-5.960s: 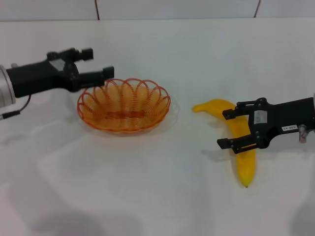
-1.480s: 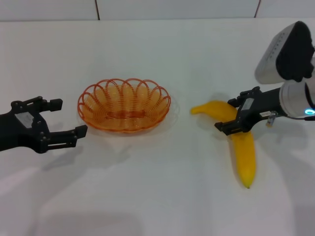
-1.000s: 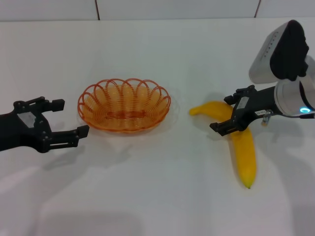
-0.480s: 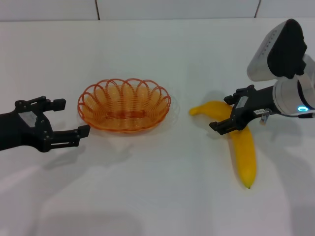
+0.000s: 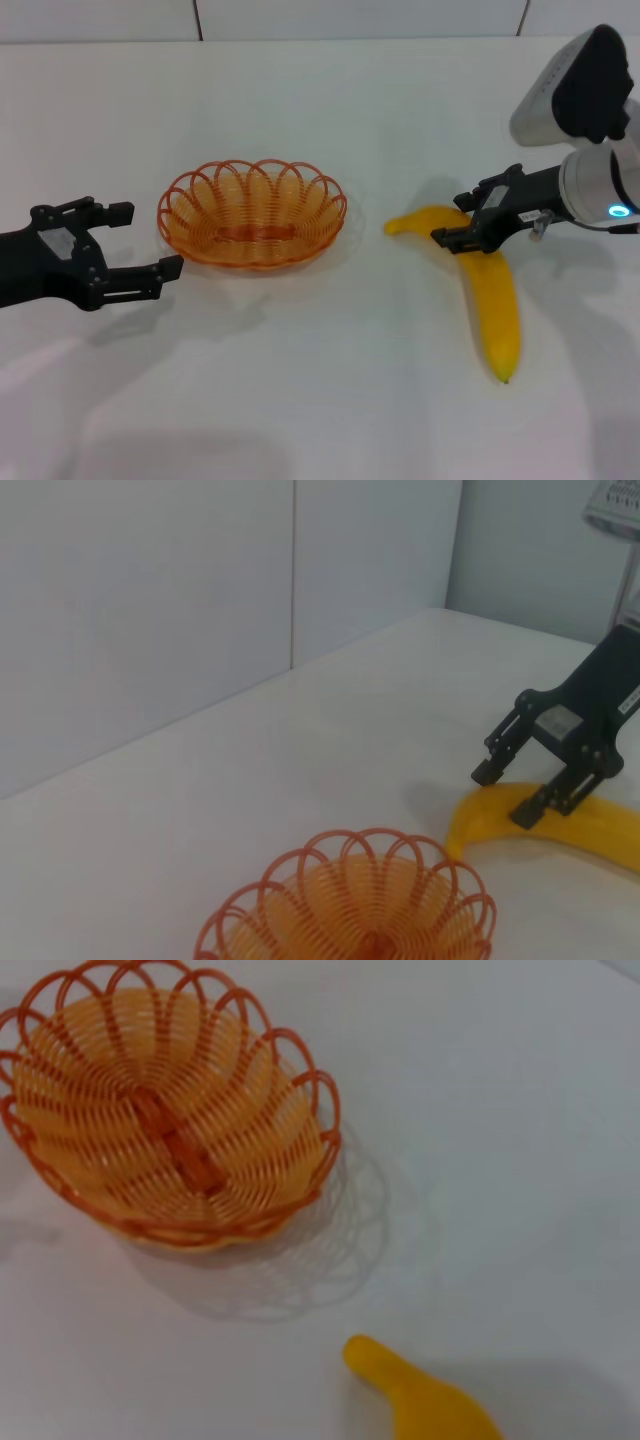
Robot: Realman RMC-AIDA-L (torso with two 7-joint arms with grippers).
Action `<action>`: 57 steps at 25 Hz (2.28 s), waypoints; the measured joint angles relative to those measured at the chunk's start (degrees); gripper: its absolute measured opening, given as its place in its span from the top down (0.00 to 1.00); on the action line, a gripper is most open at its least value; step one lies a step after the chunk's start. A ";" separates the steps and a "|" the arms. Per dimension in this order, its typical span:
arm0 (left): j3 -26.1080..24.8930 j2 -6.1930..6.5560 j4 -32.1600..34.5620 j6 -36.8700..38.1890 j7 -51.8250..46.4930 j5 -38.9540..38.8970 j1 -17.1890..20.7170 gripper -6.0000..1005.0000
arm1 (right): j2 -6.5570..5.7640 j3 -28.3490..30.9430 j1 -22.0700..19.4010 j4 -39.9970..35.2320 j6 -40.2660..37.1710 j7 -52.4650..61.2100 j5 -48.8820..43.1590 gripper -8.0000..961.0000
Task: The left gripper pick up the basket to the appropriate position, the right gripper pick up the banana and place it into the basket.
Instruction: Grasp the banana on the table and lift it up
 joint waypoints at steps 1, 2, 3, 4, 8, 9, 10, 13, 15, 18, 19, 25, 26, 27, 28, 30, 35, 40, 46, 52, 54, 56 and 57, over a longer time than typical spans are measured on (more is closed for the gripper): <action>0.00 0.00 -0.06 0.00 0.00 0.00 -0.01 0.09 | 0.00 0.15 0.01 -0.05 0.00 0.00 0.01 0.26; 0.01 0.00 -0.07 0.00 0.00 0.00 -0.02 0.09 | 0.00 0.23 0.01 -0.11 0.01 0.01 0.01 0.31; 0.06 0.00 -0.08 0.00 0.00 0.00 -0.04 0.09 | 0.00 0.23 0.02 -0.17 0.02 0.01 0.00 0.35; 0.11 0.00 -0.08 0.00 -0.02 0.00 -0.07 0.09 | 0.00 0.24 0.02 -0.21 0.02 0.02 -0.01 0.39; 0.18 0.00 -0.08 0.00 -0.06 0.02 -0.14 0.09 | -0.01 0.25 0.03 -0.22 -0.04 0.01 0.00 0.53; 0.18 0.00 -0.08 0.00 -0.06 0.02 -0.15 0.09 | -0.01 0.26 0.03 -0.15 -0.04 -0.03 0.03 0.53; 0.18 0.00 -0.08 0.00 -0.07 0.03 -0.15 0.09 | -0.01 0.24 0.03 -0.12 -0.04 -0.11 0.06 0.53; 0.04 0.00 -0.08 0.00 -0.15 0.05 -0.17 0.09 | 0.00 0.15 0.03 -0.22 -0.06 -0.23 0.07 0.54; -0.03 0.00 -0.28 0.00 -0.17 0.05 -0.24 0.09 | 0.00 0.19 -0.03 -0.50 -0.10 -0.24 0.15 0.55; -0.03 0.00 -1.05 0.00 -0.24 0.12 -0.76 0.09 | 0.00 0.22 -0.22 -1.73 -0.17 -0.35 0.95 0.55; -0.03 0.00 -1.19 -0.01 -0.28 0.14 -0.87 0.09 | 0.00 0.18 -0.31 -2.48 -0.20 -0.42 1.28 0.55; -0.03 0.04 -1.26 0.00 -0.37 0.14 -1.20 0.09 | 0.00 0.06 -0.66 -6.27 -2.41 -0.43 1.69 0.63; -0.03 0.04 -1.27 0.00 -0.37 0.14 -1.37 0.09 | -0.01 0.19 -0.56 -6.45 -3.13 -0.70 1.71 0.70; -0.03 0.05 -1.27 0.00 -0.37 0.14 -1.44 0.09 | -0.03 0.25 -0.49 -6.52 -3.60 -0.99 1.71 0.73; -0.03 0.05 -1.28 0.00 -0.37 0.14 -1.49 0.09 | -0.05 0.09 -0.46 -6.52 -3.90 -1.36 1.71 0.76; 0.07 0.07 -1.29 0.00 -0.37 0.14 -1.56 0.09 | -0.06 -0.33 -0.41 -6.25 -4.45 -1.97 1.55 0.81; 0.38 0.09 -1.36 0.00 -0.36 0.14 -2.01 0.09 | -0.09 -0.52 0.58 -3.77 -4.37 -2.01 -0.08 0.72; 0.35 0.09 -1.93 0.00 -0.31 0.14 -2.26 0.09 | -0.07 -0.52 1.49 -3.10 -3.91 -2.03 -0.90 0.49; 0.27 0.09 -2.19 0.00 -0.29 0.14 -2.38 0.09 | -0.15 -0.26 2.60 -2.92 -3.89 -1.93 -1.49 0.30; 0.23 0.09 -2.23 -0.01 -0.28 0.14 -2.37 0.09 | -0.18 -0.48 2.59 -2.18 -3.89 -1.65 -1.96 0.17; 0.20 0.09 -2.33 0.00 -0.27 0.14 -2.37 0.09 | -0.18 -0.37 2.86 -1.24 -3.89 -1.65 -2.02 0.12; 0.21 0.09 -2.37 0.00 -0.25 0.14 -2.38 0.09 | -0.18 -0.26 3.15 -0.39 -3.89 -1.65 -2.22 0.07; 0.21 0.09 -2.37 0.00 -0.23 0.14 -2.41 0.09 | -0.18 -0.26 3.32 0.03 -3.90 -1.64 -2.39 0.07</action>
